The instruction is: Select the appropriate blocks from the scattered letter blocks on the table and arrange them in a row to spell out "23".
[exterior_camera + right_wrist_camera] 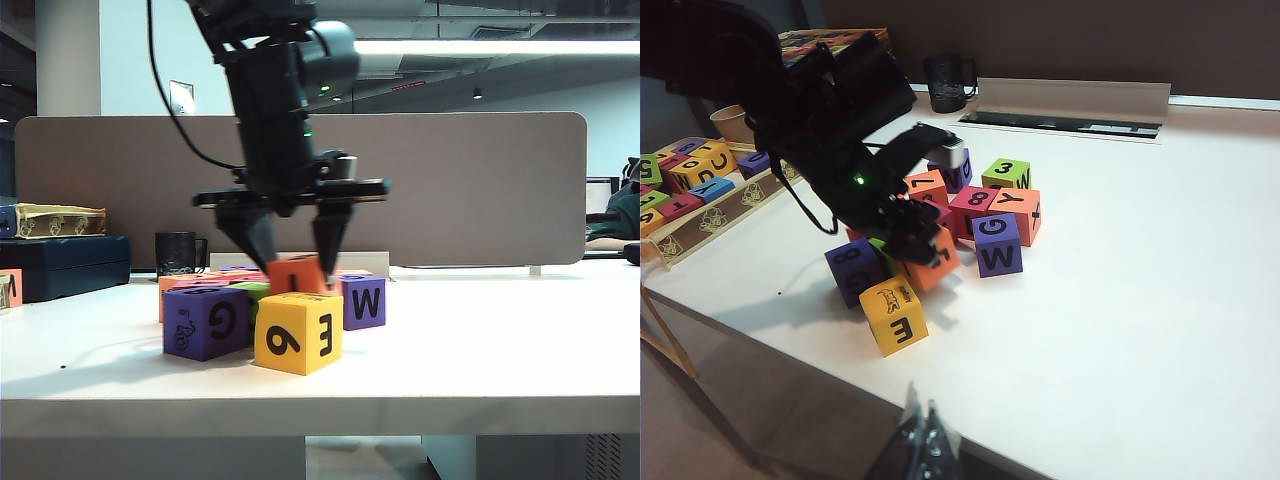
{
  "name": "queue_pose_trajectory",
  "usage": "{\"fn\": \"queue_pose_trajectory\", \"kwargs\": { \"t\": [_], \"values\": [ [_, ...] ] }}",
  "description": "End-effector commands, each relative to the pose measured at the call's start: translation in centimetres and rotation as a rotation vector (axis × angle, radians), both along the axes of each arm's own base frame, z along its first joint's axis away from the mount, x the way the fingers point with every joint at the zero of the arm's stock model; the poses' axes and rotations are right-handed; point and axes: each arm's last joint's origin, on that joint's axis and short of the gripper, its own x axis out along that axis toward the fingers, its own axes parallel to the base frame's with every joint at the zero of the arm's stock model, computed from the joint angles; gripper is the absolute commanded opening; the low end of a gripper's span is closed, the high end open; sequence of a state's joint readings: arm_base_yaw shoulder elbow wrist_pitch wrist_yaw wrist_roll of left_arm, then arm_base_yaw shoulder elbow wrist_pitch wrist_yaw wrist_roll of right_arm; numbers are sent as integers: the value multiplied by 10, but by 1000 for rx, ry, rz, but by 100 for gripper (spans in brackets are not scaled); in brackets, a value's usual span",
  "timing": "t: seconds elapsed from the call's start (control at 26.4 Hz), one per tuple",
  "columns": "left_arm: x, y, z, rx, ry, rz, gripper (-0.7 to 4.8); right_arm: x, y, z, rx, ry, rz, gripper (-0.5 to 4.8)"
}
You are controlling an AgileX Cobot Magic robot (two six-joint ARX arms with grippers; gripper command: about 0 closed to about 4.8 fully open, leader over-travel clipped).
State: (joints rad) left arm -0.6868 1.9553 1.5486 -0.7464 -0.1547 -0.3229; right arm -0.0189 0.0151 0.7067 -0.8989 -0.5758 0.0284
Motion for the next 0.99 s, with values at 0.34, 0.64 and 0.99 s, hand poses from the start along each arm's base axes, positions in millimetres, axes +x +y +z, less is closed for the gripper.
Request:
{"fn": "queue_pose_trajectory", "kwargs": {
  "t": [0.34,0.64,0.99],
  "values": [
    [11,11,14,-46,53,-51,241,-3,0,1,-3,-26,0,-1],
    [-11,-33,40,-114,-27,-172,241,-3,0,1,-3,-27,-1,-1],
    [-20,-65,19,-171,-30,-182,241,-3,0,1,-3,-26,-1,-1]
  ]
}}
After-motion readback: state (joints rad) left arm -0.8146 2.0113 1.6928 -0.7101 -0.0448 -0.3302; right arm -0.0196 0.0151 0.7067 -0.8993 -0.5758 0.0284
